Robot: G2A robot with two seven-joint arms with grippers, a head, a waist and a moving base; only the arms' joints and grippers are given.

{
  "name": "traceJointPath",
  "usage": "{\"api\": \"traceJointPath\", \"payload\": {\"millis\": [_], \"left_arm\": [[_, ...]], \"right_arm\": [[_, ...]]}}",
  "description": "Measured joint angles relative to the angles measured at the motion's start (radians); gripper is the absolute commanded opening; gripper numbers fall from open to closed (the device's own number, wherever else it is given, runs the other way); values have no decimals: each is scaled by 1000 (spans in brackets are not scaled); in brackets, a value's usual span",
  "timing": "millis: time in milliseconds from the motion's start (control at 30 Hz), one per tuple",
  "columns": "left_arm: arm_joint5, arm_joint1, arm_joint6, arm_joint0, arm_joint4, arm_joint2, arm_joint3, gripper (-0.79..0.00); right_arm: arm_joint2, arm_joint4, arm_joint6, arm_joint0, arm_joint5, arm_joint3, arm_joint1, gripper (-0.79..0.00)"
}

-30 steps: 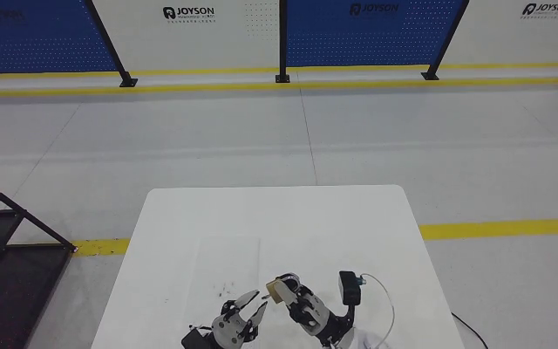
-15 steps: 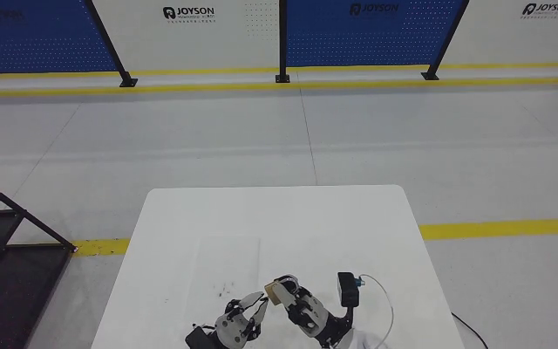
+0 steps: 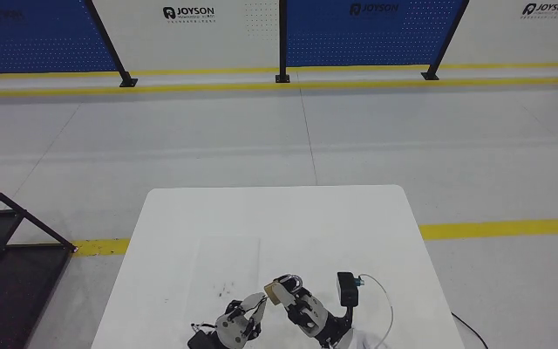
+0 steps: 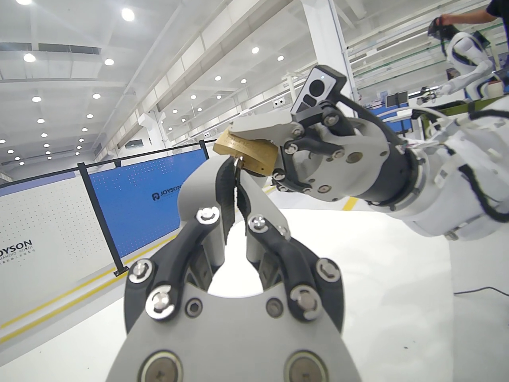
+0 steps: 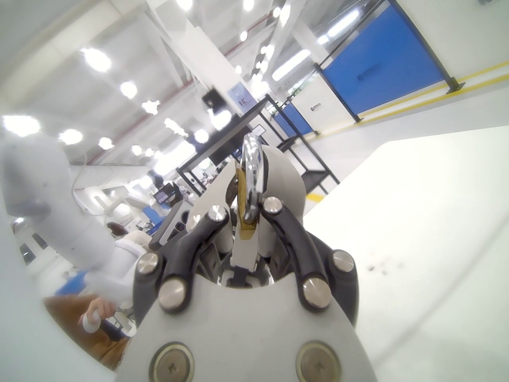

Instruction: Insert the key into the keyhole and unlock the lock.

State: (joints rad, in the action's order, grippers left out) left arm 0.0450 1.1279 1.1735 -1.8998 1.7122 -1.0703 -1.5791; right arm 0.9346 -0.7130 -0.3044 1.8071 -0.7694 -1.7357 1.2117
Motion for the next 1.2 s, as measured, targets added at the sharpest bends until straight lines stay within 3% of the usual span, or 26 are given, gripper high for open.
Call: {"api": "traceJointPath", "payload": {"millis": [67, 100, 133, 167, 400, 500, 700, 933, 1033, 1167, 1200], "left_arm": [[0, -1, 2, -1, -3, 1, -1, -785], [0, -1, 4, -2, -5, 1, -3, -493], [0, -1, 8, -3, -11, 2, -5, -25], [2, -1, 12, -4, -18, 3, -7, 0], [29, -3, 44, -15, -79, 2, -24, 0], [93, -8, 61, -39, -138, -6, -38, 0], [346, -31, 61, -127, -330, -66, -73, 0], [632, -71, -144, -242, -567, -212, -117, 0], [652, -82, -230, -279, -638, -278, -149, 0], [609, -85, -293, -305, -699, -329, -173, 0], [594, -85, -300, -306, -707, -333, -175, 0]], "right_arm": [[0, 0, 0, 0, 0, 0, 0, -785], [0, 0, 0, 0, 0, -1, -1, -785], [0, 1, 0, 0, 0, -1, -1, -785], [0, 1, 0, 0, 0, -1, -1, -785], [5, 11, -4, -4, 8, 1, -2, -785], [10, 25, -4, -10, 13, 6, -2, -785], [-8, 71, 97, -64, 96, 52, 4, -785], [-110, 110, 377, -209, 294, 157, 32, -785], [-169, 97, 447, -268, 374, 208, 52, -785], [-248, 68, 488, -335, 453, 275, 82, -785], [-263, 63, 489, -347, 467, 289, 89, -650]]}}
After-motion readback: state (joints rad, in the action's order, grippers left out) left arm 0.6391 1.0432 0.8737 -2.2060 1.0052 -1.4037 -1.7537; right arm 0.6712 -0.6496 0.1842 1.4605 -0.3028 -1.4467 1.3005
